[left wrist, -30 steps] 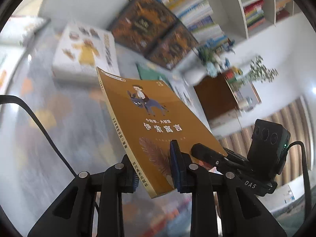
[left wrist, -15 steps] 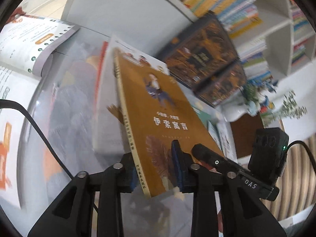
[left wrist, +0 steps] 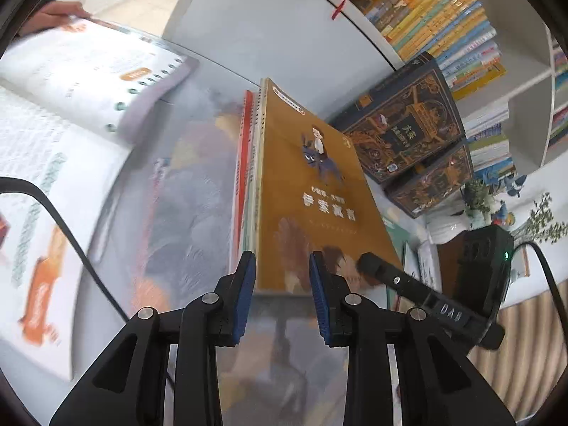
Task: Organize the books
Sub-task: 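Open the left gripper and withdraw it toward the white book, then grasp the white book's edge with the left gripper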
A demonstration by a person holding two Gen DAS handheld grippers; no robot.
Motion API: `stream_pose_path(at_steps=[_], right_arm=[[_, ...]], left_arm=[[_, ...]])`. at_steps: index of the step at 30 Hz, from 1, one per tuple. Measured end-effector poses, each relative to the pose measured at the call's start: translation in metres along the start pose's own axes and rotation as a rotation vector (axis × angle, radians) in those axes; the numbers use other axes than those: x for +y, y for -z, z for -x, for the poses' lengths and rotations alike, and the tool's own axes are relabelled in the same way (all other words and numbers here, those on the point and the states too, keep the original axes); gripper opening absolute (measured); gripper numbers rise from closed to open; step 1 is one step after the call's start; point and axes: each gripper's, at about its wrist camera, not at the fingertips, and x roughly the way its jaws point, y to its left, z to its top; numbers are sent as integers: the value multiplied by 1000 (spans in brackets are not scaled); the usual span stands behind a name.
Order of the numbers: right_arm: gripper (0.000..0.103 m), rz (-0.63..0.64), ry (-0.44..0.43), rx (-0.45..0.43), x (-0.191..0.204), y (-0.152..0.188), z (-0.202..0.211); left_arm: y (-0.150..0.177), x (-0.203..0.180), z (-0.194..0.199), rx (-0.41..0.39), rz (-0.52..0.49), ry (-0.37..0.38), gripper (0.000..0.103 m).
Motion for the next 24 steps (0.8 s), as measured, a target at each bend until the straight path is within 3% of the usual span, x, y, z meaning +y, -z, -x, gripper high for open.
stream_pose_path(at_steps=[6,10,16,21,24], right_arm=[[50,-98,-38,15,-17,38,36],[54,-193,-70,-9,-43,91,81],[57,-361,-27,-50,-103,168,151],[57,-548,-14,-120,-164,221,210],[57,-620,15,-176,-197,242,249]], left_arm=[[36,-21,24,36,-50,-10,30],[66,-53,24,94,-76,24,35],[109,-123,2,192,-175,80,37],[143,-195,-35,276,-248,143,59],[161,-233,-58,319,-281,177,61]])
